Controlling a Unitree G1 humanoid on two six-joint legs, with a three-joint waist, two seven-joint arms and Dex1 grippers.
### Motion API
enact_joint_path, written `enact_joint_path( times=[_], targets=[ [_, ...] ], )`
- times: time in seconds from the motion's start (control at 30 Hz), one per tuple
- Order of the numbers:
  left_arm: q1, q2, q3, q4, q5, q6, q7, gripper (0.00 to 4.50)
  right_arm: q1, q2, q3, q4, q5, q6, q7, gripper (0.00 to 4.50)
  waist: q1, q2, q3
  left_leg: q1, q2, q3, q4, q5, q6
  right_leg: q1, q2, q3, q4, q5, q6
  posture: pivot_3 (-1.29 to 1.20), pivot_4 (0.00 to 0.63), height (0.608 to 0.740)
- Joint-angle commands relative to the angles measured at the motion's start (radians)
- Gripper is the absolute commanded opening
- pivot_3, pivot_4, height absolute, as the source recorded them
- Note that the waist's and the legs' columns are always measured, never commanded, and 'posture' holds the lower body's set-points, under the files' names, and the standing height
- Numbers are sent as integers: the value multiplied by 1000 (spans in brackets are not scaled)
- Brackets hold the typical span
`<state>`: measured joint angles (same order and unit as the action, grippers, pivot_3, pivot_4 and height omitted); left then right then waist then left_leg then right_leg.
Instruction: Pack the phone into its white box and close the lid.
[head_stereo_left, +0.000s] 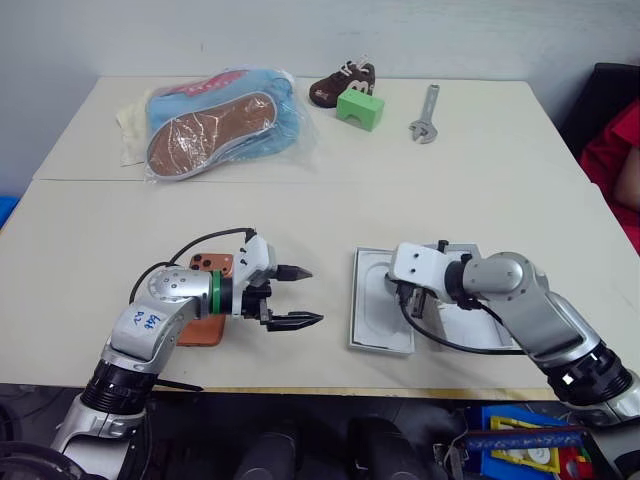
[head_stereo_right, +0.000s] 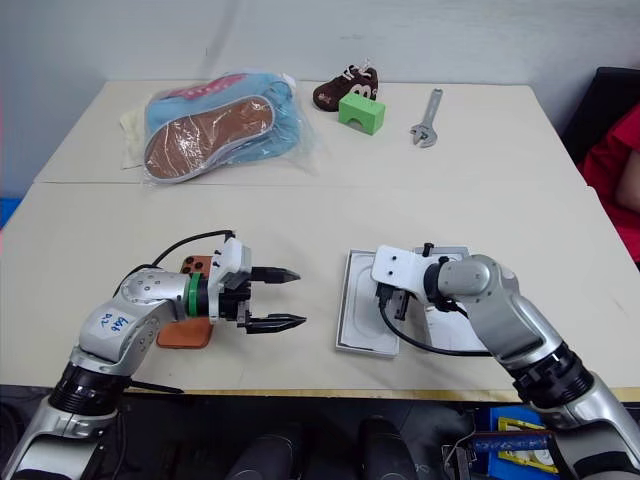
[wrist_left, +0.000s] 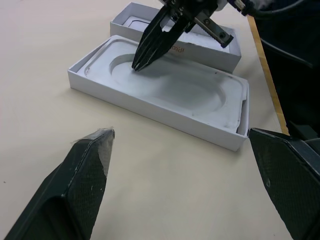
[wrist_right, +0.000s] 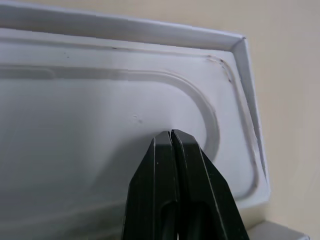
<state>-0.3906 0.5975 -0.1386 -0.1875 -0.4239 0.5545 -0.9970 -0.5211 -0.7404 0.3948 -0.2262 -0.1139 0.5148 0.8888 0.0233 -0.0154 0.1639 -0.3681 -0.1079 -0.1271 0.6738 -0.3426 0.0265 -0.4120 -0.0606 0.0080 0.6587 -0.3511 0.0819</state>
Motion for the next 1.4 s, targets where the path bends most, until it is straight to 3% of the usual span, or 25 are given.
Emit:
enact_joint_path(
  times=[0.03, 0.33, 0.6, 0.73, 0.87, 1.13, 1.27, 1.4],
  targets=[
    [-9, -3, 12, -38, -16, 2, 1, 4500, 6, 50, 58, 58, -43, -22, -14, 42, -3, 0, 0, 0, 0, 0, 0, 0, 0, 0, 0, 0, 0, 0, 0, 0, 150, 740],
    [0, -5, 0, -44, -16, 7, -8, 4500, 56, 205, -70, 28, 92, 8, -31, 42, -12, -1, -1, 1, 0, 0, 1, 0, 0, 0, 0, 0, 2, 0, 0, 0, 150, 740],
    [16, 1, -4, -57, -15, 12, -9, 4500, 91, 155, -72, 25, 76, -14, -18, 42, -18, -1, -1, 0, 0, 0, 1, 0, 0, 0, 0, 0, 2, 0, 0, 0, 150, 740],
    [32, 17, 22, -71, -27, 33, 2, 4500, 82, 102, -134, -45, 144, 44, 33, 42, -15, -1, -1, 0, 0, -1, 1, 0, 0, 0, 0, 0, 2, 0, 0, 0, 150, 740],
    [70, 42, 84, -110, -72, 92, 20, 4500, 102, 50, -41, 12, 79, -51, 72, 42, -15, -1, -1, 0, 0, -1, 0, 0, 0, 0, 0, 0, 1, 0, 0, 0, 150, 740],
    [243, 203, 332, -148, -197, 241, 8, 4500, -16, 186, -50, 102, 124, -75, 64, 42, -32, 0, 0, 2, 1, 0, -2, 1, -1, 0, 1, 1, 2, 0, 0, 0, 150, 740],
    [315, 317, 517, -10, -282, 384, -23, 4500, -95, 245, -61, 72, 192, -27, 105, 42, -29, 1, 1, 1, 1, 0, -3, 1, -1, -1, 1, 1, 1, 0, -1, 0, 150, 740],
    [321, 432, 616, 165, -293, 488, -38, 4500, -173, 316, -9, 73, 223, -17, 149, 42, -28, 2, 1, 1, 1, -1, -5, 1, -1, -2, 1, 0, 1, 0, -1, 0, 150, 740]
  ],
)
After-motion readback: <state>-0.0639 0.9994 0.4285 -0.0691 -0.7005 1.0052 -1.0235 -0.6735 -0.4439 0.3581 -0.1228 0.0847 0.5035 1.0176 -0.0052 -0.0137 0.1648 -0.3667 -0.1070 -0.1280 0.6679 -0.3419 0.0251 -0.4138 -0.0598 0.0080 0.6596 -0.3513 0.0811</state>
